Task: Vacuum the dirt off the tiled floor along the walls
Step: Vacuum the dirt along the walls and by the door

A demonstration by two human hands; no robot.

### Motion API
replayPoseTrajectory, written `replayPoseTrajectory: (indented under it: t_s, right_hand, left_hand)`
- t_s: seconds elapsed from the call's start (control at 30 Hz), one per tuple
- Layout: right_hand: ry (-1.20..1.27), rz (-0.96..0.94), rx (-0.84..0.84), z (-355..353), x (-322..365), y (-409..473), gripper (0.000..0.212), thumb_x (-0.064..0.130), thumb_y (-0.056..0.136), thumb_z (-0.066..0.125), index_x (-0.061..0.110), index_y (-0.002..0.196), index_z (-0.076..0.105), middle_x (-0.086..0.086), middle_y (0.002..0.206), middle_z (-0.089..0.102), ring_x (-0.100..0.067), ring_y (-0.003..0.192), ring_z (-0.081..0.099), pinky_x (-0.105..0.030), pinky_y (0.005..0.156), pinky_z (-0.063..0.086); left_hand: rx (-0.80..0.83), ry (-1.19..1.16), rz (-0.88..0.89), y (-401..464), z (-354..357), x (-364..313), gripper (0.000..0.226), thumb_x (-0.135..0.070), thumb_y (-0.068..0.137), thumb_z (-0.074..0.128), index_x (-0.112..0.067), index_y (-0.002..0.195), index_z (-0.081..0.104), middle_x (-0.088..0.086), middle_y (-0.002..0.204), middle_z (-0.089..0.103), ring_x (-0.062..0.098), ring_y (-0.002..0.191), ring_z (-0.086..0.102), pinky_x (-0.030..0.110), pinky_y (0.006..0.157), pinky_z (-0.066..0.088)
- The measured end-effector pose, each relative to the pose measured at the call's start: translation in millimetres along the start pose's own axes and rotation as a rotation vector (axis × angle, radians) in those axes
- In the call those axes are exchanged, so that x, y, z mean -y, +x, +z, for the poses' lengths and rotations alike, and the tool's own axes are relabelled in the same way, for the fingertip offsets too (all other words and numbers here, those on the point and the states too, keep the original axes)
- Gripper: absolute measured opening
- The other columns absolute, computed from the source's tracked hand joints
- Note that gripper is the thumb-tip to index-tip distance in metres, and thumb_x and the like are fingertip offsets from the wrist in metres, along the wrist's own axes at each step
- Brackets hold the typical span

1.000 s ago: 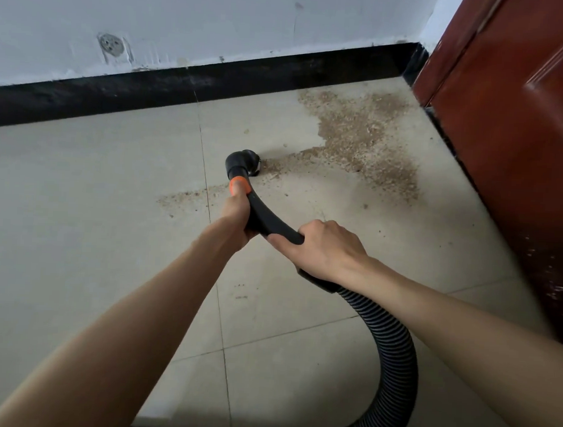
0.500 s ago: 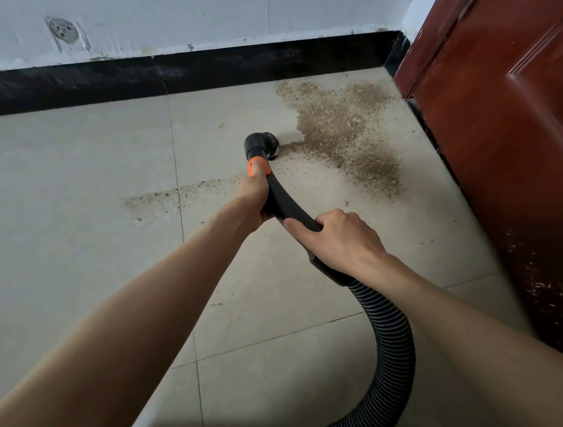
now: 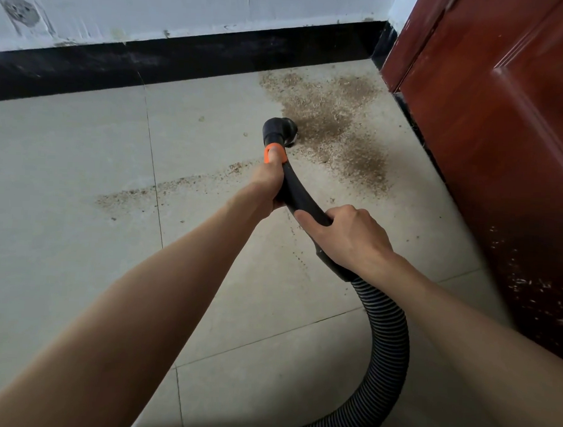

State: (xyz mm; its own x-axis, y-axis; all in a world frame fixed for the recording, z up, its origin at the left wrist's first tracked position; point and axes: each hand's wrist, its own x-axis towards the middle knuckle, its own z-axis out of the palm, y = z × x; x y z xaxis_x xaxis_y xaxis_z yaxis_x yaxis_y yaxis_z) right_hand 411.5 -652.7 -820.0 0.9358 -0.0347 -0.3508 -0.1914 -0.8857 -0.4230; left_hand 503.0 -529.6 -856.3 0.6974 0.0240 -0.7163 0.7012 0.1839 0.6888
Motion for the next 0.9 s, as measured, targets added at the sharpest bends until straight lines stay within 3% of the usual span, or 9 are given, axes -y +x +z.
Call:
replayPoseTrajectory:
  t_s: [0.13, 0.2, 0.3, 0.4, 0.6, 0.77, 0.9]
  right_hand:
    - [-0.034, -0.016, -0.004, 6, 8, 0, 0.059, 0.071, 0.087, 0.040, 0.018, 0.070, 0.058, 0.001, 0.072, 0.068, -0.020, 0.068, 0.063, -0.029, 0.058, 0.045]
    - [-0.028, -0.025, 0.007, 9, 15, 1, 0.060, 0.072, 0.087, 0.040, 0.017, 0.069, 0.058, 0.001, 0.071, 0.068, -0.019, 0.067, 0.062, -0.029, 0.056, 0.043]
    - [0.005, -0.043, 0.056, 17, 31, 2, 0.061, 0.072, 0.087, 0.040, 0.017, 0.071, 0.060, 0.001, 0.072, 0.069, -0.020, 0.068, 0.064, -0.030, 0.061, 0.049]
    - [0.034, -0.080, 0.101, 26, 54, 2, 0.062, 0.071, 0.087, 0.040, 0.015, 0.074, 0.063, 0.001, 0.072, 0.071, -0.020, 0.068, 0.066, -0.030, 0.064, 0.051]
    - [-0.037, -0.198, 0.147, 47, 104, -10, 0.062, 0.072, 0.088, 0.040, 0.015, 0.070, 0.059, -0.001, 0.074, 0.069, -0.023, 0.071, 0.064, -0.030, 0.060, 0.047]
    - [-0.110, -0.334, 0.181, 72, 136, -39, 0.057, 0.073, 0.088, 0.040, 0.020, 0.065, 0.048, -0.001, 0.070, 0.062, -0.023, 0.065, 0.059, -0.029, 0.050, 0.034]
    - [-0.132, -0.432, 0.257, 87, 149, -63, 0.056, 0.072, 0.088, 0.040, 0.021, 0.066, 0.046, 0.001, 0.065, 0.058, -0.019, 0.060, 0.055, -0.029, 0.049, 0.032]
  left_hand:
    - [0.004, 0.002, 0.000, 1, -10, 0, 0.038, -0.045, 0.095, 0.038, -0.008, 0.095, 0.048, 0.007, 0.082, 0.053, 0.022, 0.074, 0.055, 0.035, 0.063, 0.050]
    - [-0.010, 0.005, 0.007, 0, -19, -3, 0.038, -0.044, 0.095, 0.038, -0.007, 0.099, 0.048, 0.007, 0.083, 0.053, 0.023, 0.075, 0.056, 0.035, 0.064, 0.051]
    - [-0.052, 0.003, 0.006, -5, -40, -7, 0.038, -0.043, 0.096, 0.037, -0.007, 0.100, 0.047, 0.007, 0.082, 0.053, 0.022, 0.074, 0.056, 0.036, 0.063, 0.050]
    - [-0.072, -0.024, 0.001, -12, -69, -14, 0.033, -0.040, 0.095, 0.039, -0.009, 0.087, 0.047, 0.007, 0.080, 0.052, 0.021, 0.072, 0.055, 0.034, 0.059, 0.050]
    - [-0.117, -0.169, -0.031, -35, -140, -11, 0.026, -0.033, 0.088, 0.044, -0.008, 0.093, 0.047, 0.006, 0.082, 0.050, 0.021, 0.073, 0.053, 0.032, 0.056, 0.048]
    - [-0.216, -0.309, 0.033, -59, -205, 6, 0.022, -0.032, 0.091, 0.042, -0.012, 0.083, 0.044, 0.005, 0.074, 0.047, 0.017, 0.065, 0.049, 0.029, 0.056, 0.045]
    - [-0.349, -0.395, 0.059, -78, -247, 25, 0.036, -0.048, 0.097, 0.037, -0.014, 0.101, 0.047, 0.006, 0.078, 0.053, 0.014, 0.065, 0.054, 0.027, 0.051, 0.046]
